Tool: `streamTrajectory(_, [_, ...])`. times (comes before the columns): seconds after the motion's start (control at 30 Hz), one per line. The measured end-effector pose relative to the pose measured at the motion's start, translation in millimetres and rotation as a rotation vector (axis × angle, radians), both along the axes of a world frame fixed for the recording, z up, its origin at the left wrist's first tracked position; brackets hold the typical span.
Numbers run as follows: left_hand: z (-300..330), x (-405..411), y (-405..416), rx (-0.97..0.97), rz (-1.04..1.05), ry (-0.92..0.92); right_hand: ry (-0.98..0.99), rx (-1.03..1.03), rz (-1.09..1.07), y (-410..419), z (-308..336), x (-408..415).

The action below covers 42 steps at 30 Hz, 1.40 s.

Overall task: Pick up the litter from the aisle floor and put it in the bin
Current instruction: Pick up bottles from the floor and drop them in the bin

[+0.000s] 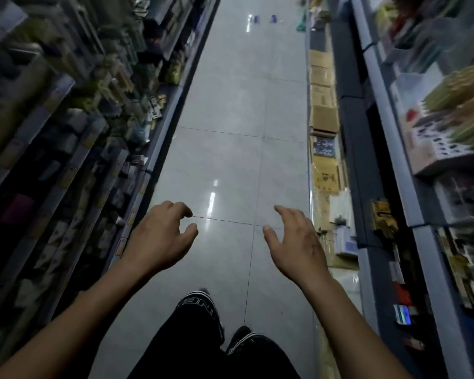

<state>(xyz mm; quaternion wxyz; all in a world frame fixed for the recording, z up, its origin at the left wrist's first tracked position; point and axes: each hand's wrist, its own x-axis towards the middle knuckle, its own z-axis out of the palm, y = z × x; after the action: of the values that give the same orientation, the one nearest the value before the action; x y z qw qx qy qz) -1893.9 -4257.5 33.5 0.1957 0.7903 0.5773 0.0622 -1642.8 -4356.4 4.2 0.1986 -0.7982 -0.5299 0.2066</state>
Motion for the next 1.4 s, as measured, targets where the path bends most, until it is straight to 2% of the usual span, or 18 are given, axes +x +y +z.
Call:
streamTrajectory(0.27, [-22.4, 5.1, 127.5, -0.027, 0.059, -0.019, -0.055, -0.003, 0.101, 149.2, -3.7, 20.2])
streamTrajectory(0.6, [-12.7, 59.8, 317.0, -0.059, -0.044, -0.039, -0.055, -0.06, -0.01, 287.8, -1.1, 57.7])
streamTrajectory(1.03, [-8.3, 229.1, 485.8, -0.035, -0.255, -0.002, 0.0, -0.08, -0.23, 382.8, -18.9, 173.6])
streamTrajectory(1.23, [-4.7, 307.0, 549.7, -0.023, -0.242, 0.026, 0.036, -0.076, -0.229, 453.6, -22.0, 249.1])
streamTrajectory(1.4, [-4.5, 346.3, 593.3, -0.035, -0.173, 0.02, 0.021, -0.072, -0.14, 525.2, -15.6, 305.6])
